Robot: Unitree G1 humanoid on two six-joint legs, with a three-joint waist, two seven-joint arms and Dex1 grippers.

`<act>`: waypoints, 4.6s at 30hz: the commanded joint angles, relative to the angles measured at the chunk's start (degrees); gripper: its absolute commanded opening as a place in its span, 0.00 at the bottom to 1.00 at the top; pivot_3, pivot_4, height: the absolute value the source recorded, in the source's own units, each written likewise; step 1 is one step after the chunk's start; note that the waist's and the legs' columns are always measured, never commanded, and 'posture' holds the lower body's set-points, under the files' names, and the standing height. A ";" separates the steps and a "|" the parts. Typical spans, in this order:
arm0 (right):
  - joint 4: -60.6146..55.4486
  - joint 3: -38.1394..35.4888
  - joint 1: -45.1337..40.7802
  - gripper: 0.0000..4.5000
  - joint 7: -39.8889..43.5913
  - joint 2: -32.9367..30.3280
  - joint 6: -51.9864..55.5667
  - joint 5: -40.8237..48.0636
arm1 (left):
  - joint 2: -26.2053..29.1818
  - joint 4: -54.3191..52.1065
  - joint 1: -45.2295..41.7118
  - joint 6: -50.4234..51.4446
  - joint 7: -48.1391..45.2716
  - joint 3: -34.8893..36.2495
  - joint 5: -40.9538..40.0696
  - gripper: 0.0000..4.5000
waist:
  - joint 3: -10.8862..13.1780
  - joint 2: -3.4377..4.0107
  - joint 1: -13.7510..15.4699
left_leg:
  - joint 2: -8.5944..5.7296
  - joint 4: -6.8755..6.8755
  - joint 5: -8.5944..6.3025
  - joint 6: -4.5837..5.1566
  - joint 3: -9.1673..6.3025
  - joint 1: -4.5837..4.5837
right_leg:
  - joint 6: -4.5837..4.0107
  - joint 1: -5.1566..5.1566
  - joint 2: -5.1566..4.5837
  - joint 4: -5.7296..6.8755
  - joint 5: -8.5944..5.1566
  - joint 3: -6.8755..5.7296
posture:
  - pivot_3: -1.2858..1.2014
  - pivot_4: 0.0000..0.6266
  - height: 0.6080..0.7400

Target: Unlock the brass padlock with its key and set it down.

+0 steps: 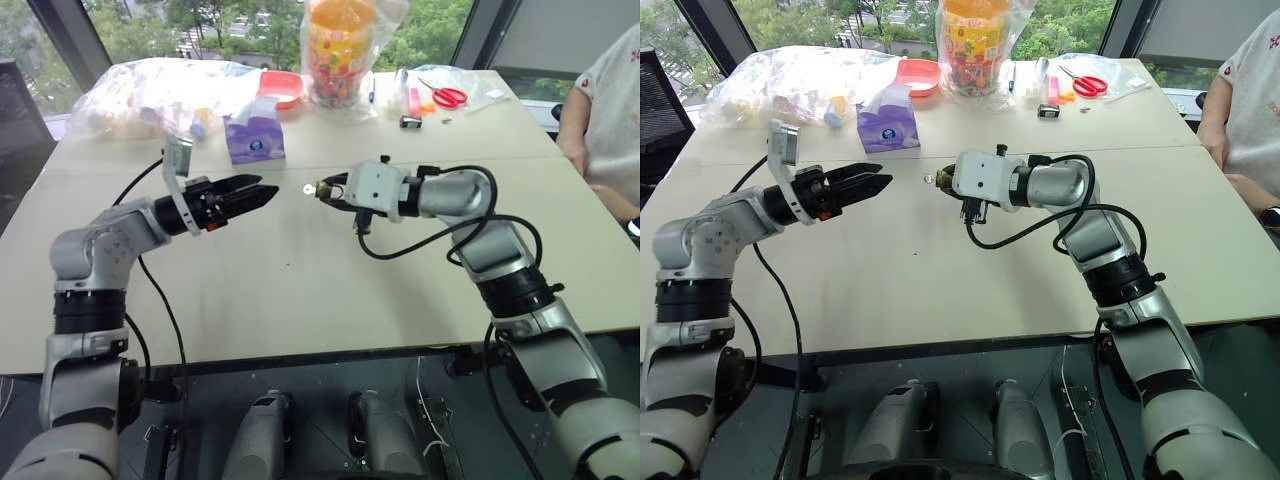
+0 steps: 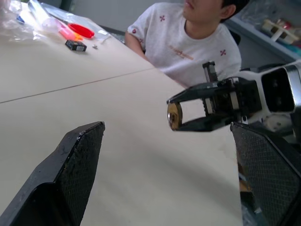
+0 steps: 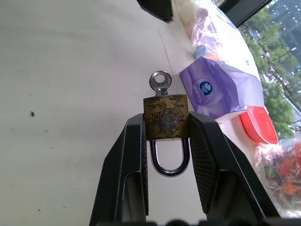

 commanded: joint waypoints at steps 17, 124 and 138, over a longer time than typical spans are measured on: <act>-9.01 -0.41 0.19 0.15 -1.20 -0.06 4.72 -0.31 | -4.15 7.74 -6.77 -4.97 -8.49 -4.72 6.03 0.51 | 0.00 0.00 0.09 | -0.01 -0.01 -0.01 0.02 -0.01 -0.02 | 0.00 0.03 -0.02 -0.09 0.00 -0.01 | 0.52 0.24 1.00; -16.89 -10.23 1.09 0.91 -6.62 1.43 27.40 8.03 | -3.98 7.04 -10.50 -3.11 -11.62 -7.29 11.93 0.00 | 0.00 -0.01 0.18 | -0.01 0.03 -0.02 0.05 -0.03 -0.02 | 0.00 0.01 -0.05 0.03 0.00 0.00 | 0.52 0.24 1.00; -8.95 -7.24 0.54 0.91 -9.01 1.65 22.77 7.12 | -3.05 0.65 -9.43 1.64 -12.12 -6.04 7.24 0.00 | 0.00 -0.01 0.06 | -0.02 0.02 -0.02 0.05 -0.02 -0.04 | 0.01 -0.01 -0.04 0.04 -0.01 0.00 | 0.52 0.24 1.00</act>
